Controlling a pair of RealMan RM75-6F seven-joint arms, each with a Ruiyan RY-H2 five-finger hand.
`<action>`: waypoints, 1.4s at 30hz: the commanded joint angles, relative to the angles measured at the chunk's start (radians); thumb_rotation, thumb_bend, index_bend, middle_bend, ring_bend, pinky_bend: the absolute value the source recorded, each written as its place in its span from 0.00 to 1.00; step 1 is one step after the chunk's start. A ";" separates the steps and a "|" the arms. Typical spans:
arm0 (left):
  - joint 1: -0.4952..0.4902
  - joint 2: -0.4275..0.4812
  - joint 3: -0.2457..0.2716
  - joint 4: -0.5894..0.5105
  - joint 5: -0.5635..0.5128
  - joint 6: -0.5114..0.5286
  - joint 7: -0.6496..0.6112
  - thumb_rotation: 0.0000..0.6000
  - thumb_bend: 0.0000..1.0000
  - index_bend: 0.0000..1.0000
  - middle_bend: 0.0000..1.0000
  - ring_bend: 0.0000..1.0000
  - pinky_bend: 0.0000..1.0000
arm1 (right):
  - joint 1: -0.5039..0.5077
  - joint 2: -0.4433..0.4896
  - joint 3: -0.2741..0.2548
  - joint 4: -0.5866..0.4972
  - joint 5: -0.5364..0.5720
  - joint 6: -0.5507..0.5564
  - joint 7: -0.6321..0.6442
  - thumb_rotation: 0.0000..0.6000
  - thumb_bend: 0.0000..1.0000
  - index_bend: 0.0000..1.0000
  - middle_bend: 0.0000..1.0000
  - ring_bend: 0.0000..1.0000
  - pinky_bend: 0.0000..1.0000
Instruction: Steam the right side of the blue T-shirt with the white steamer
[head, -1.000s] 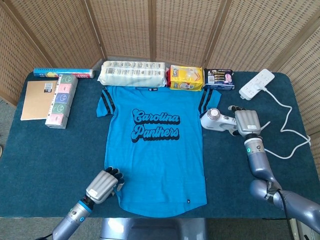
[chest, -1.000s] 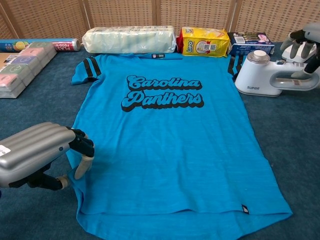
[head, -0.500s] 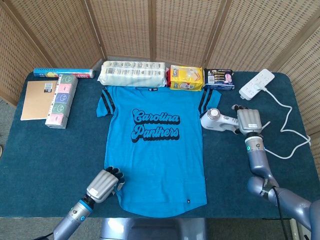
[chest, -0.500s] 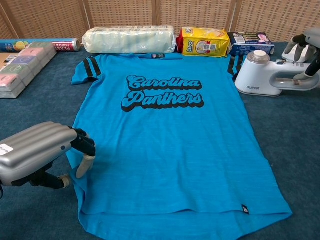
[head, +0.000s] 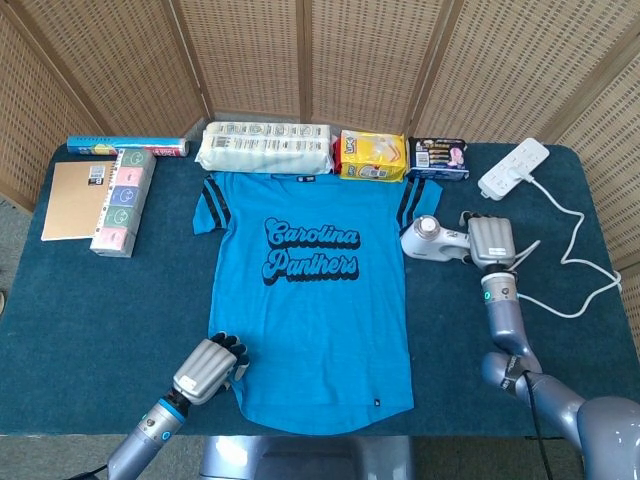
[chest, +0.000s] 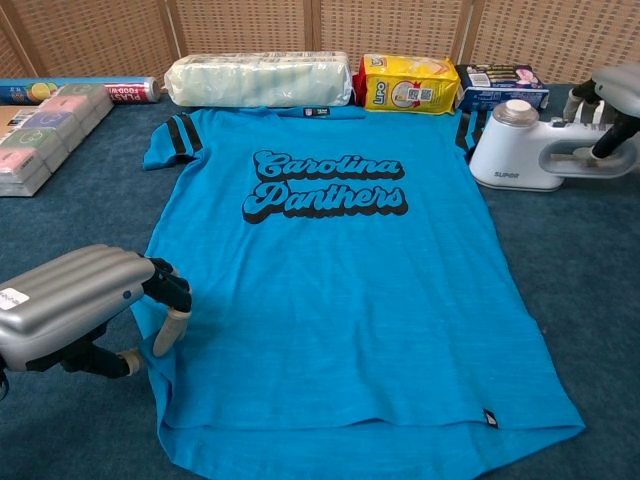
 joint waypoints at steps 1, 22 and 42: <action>0.000 0.000 0.001 0.001 -0.001 0.000 0.000 1.00 0.47 0.67 0.51 0.36 0.34 | 0.002 -0.018 0.003 0.027 -0.021 0.006 0.020 0.95 0.39 0.39 0.46 0.47 0.47; -0.003 -0.004 -0.001 -0.002 -0.015 -0.002 -0.002 1.00 0.47 0.67 0.51 0.36 0.34 | 0.020 -0.136 0.043 0.242 -0.074 -0.003 0.126 0.95 0.39 0.40 0.48 0.45 0.38; -0.004 -0.009 -0.001 -0.012 -0.029 -0.009 0.011 1.00 0.47 0.67 0.51 0.36 0.34 | 0.057 -0.209 0.082 0.370 -0.095 -0.008 0.150 0.95 0.38 0.44 0.51 0.49 0.41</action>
